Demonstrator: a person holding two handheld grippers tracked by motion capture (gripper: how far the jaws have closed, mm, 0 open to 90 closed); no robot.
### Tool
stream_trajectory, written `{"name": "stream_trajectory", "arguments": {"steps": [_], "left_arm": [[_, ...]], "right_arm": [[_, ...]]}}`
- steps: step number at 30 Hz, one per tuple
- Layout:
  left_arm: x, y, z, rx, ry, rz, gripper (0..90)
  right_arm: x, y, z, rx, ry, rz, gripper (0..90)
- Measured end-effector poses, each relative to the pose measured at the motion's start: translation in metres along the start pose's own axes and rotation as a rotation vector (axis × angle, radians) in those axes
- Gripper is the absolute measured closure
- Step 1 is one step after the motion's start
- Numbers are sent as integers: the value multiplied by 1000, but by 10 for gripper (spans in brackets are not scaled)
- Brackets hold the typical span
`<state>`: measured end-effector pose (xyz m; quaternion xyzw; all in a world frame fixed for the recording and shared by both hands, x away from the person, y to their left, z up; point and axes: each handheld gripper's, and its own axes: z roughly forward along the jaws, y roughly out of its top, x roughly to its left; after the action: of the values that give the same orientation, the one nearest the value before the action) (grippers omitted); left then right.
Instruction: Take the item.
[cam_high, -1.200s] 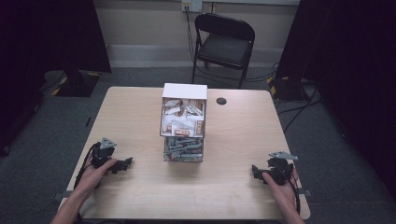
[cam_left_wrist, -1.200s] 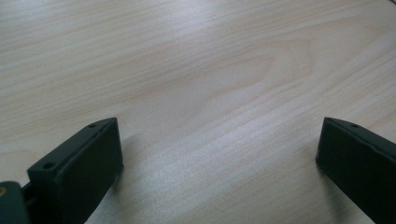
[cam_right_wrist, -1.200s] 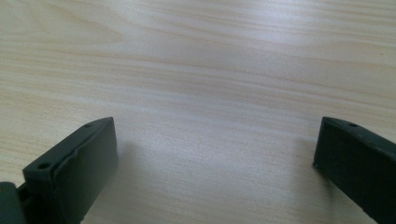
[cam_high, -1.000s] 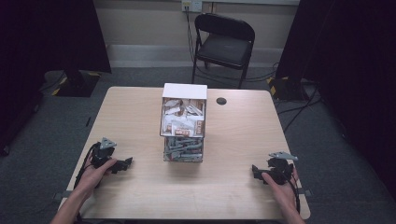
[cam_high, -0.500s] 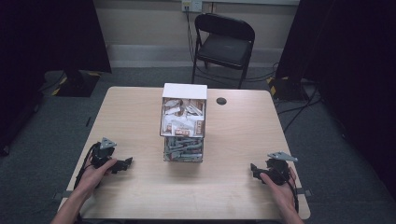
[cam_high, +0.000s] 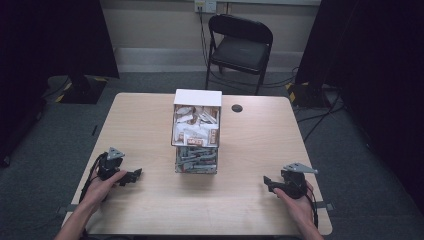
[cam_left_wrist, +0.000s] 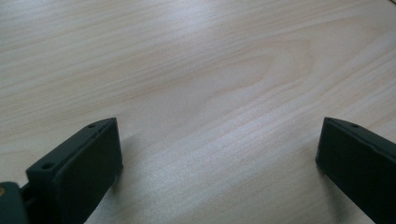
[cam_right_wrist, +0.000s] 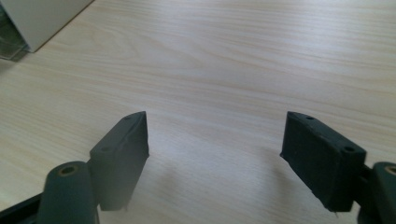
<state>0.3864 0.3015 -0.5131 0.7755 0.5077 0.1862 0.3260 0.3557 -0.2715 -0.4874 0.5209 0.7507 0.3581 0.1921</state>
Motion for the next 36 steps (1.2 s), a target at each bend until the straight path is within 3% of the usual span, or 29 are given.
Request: {"name": "stream_trajectory", "arguments": {"steps": [2, 4, 10, 13, 18, 20, 28, 36], "left_arm": [[0, 0, 0, 0, 0, 0, 0], [0, 0, 0, 0, 0, 0, 0], [0, 0, 0, 0, 0, 0, 0], [0, 0, 0, 0, -1, 0, 0], [0, 0, 0, 0, 0, -1, 0], [0, 0, 0, -1, -1, 0, 0], [0, 0, 0, -1, 0, 0, 0], [0, 0, 0, -1, -1, -1, 0]], "right_arm": [[2, 3, -2, -3, 24, -12, 257], [2, 5, -5, -21, 57, 8, 280], [4, 11, -13, -50, 96, 20, 331], [8, 14, -16, -38, 127, -7, 395], [20, 20, -20, -54, 188, -14, 419], [24, 23, -22, -67, 200, -42, 432], [40, 33, -23, -55, 271, -77, 413], [65, 44, -20, -56, 357, -132, 466]]}}
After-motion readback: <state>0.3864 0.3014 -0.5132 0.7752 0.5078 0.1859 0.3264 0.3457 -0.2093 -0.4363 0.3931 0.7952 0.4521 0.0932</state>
